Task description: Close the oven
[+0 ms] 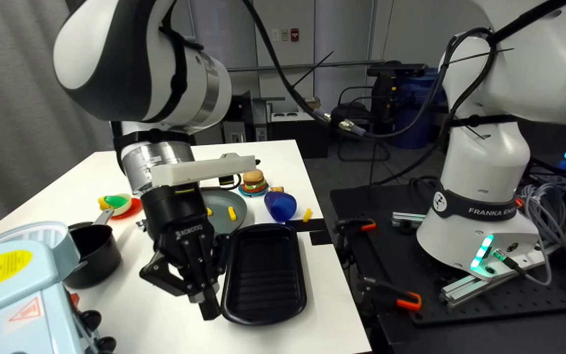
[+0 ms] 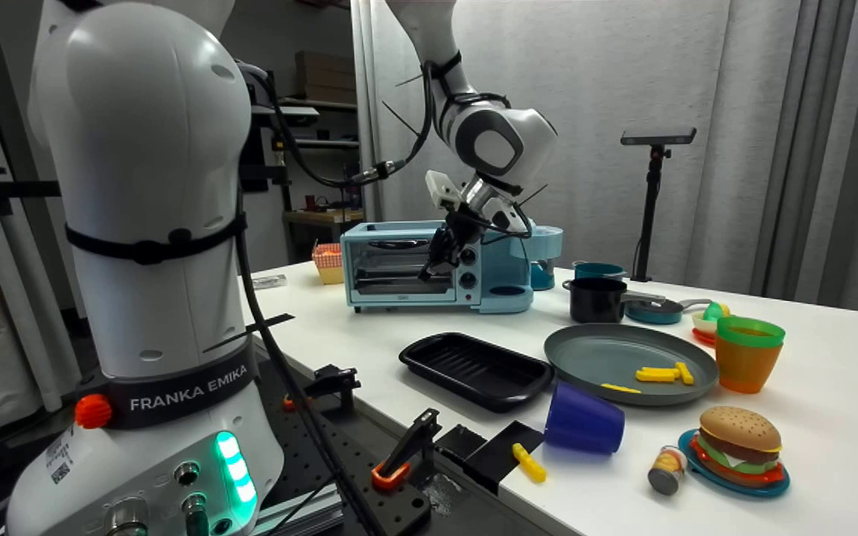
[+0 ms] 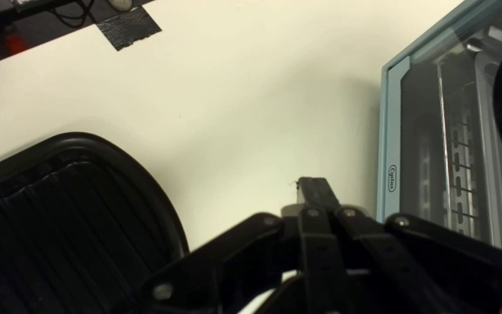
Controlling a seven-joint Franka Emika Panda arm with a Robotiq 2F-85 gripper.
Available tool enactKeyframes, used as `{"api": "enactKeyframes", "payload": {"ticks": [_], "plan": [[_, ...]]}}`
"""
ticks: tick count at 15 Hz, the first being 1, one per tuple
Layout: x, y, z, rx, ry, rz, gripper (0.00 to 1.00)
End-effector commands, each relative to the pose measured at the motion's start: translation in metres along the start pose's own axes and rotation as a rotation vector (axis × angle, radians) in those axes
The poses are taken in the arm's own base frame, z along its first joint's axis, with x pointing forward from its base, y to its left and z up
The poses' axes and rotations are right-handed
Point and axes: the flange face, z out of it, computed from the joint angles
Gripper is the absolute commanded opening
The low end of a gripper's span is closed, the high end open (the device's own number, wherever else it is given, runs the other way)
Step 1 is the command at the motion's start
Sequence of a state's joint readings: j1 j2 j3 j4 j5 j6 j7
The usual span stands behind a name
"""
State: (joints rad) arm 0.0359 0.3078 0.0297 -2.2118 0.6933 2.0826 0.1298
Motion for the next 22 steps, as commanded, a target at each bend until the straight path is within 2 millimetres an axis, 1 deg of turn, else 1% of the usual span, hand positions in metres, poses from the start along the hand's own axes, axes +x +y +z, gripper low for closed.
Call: {"api": "enactKeyframes", "payload": {"ticks": [1, 5, 9, 14, 22], "plan": [[-0.026, -0.008, -0.013, -0.108, 0.044, -0.043, 0.0], [-0.05, -0.018, -0.027, -0.214, 0.093, -0.12, 0.0], [-0.073, -0.023, -0.045, -0.308, 0.159, -0.19, 0.0], [-0.098, -0.017, -0.07, -0.393, 0.229, -0.253, 0.0], [-0.14, -0.006, -0.1, -0.49, 0.302, -0.345, 0.0]]}}
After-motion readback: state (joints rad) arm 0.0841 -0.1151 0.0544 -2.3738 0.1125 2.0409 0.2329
